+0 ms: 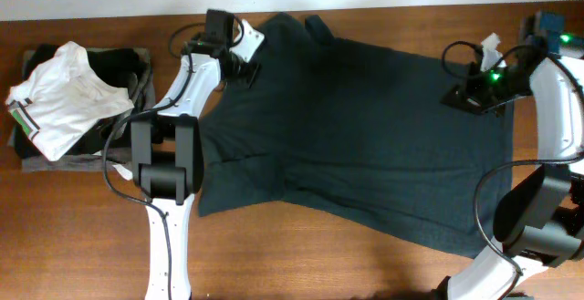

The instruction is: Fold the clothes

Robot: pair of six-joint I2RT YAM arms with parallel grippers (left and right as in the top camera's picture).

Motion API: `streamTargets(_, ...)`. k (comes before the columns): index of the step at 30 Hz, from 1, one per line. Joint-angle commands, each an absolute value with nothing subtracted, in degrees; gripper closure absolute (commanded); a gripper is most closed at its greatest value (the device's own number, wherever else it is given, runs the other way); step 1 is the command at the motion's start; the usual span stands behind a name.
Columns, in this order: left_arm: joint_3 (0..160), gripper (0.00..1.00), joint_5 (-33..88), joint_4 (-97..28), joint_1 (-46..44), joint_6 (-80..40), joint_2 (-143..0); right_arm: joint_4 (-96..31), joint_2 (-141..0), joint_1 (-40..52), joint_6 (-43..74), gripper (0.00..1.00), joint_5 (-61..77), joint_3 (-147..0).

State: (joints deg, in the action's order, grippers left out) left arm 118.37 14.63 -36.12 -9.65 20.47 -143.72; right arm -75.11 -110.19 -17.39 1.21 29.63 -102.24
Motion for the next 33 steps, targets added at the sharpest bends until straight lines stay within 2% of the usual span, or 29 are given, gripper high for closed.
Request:
streamTargets(1,118.54,1.00,7.16,-37.36,-7.07,18.87,-145.16,-74.56,-108.62,-15.81,0.40,0.84,30.44,-103.31)
streamTargets(3,118.54,1.00,-4.12,-41.17,-3.66,18.68,-145.40,-74.46,-108.62,-15.81,0.43,0.88,27.11,-103.31)
streamTargets(4,118.58,1.00,-5.28,-43.46,-0.86,18.68,-145.12,-74.04,-108.64,-15.81,0.45,0.87,23.77,-103.31)
streamTargets(6,118.58,1.00,-3.73,-48.53,1.56,17.63,-143.61,-71.68,-109.06,-15.81,4.51,0.87,14.52,-103.18)
streamTargets(8,118.58,1.00,3.18,-50.30,1.61,17.26,-138.85,-65.67,-110.21,-15.75,7.70,0.90,11.97,-100.88)
streamTargets(9,118.58,0.97,3.75,-50.94,0.95,16.03,-135.33,-61.65,-111.92,-15.70,10.20,0.92,10.41,-98.48)
streamTargets(12,118.58,0.69,3.68,-54.52,-1.63,16.05,-124.70,-54.28,-117.78,-15.70,15.84,0.96,8.16,-92.03)
streamTargets(14,118.58,0.59,3.68,-55.77,-2.07,15.84,-116.77,-52.71,-121.71,-15.73,18.85,0.96,3.38,-88.95)
streamTargets(18,118.58,0.54,3.64,-64.79,-2.46,15.86,-103.59,-52.90,-124.46,-18.96,20.23,0.96,-7.66,-88.66)
streamTargets(22,118.58,0.53,2.48,-74.83,-2.39,15.81,-99.94,-54.92,-124.44,-26.98,20.01,0.96,-6.98,-88.75)
streamTargets(23,118.58,0.53,1.69,-77.80,-2.28,15.64,-99.53,-56.73,-124.20,-29.21,15.53,0.96,-0.82,-89.82)
streamTargets(24,118.58,0.53,1.41,-81.89,-2.22,14.41,-98.96,-59.00,-122.39,-30.89,9.32,0.93,7.22,-91.29)
streamTargets(26,118.56,0.69,-3.20,-87.88,-2.02,10.17,-97.95,-61.25,-115.70,-31.55,8.32,0.91,11.73,-91.59)
streamTargets(29,117.75,0.68,-4.86,-94.21,-0.08,4.97,-95.48,-65.60,-100.71,-31.18,8.43,0.86,21.02,-91.59)
streamTargets(30,113.21,0.67,0.03,-93.71,0.86,4.75,-95.44,-68.64,-95.72,-30.39,9.13,0.78,21.04,-91.57)
streamTargets(32,94.06,0.62,6.00,-86.00,0.86,4.58,-95.44,-76.03,-91.64,-27.97,9.43,0.58,20.97,-91.55)
streamTargets(33,89.32,0.61,7.20,-83.57,0.86,4.21,-95.44,-77.21,-91.66,-27.31,9.45,0.57,20.99,-91.37)
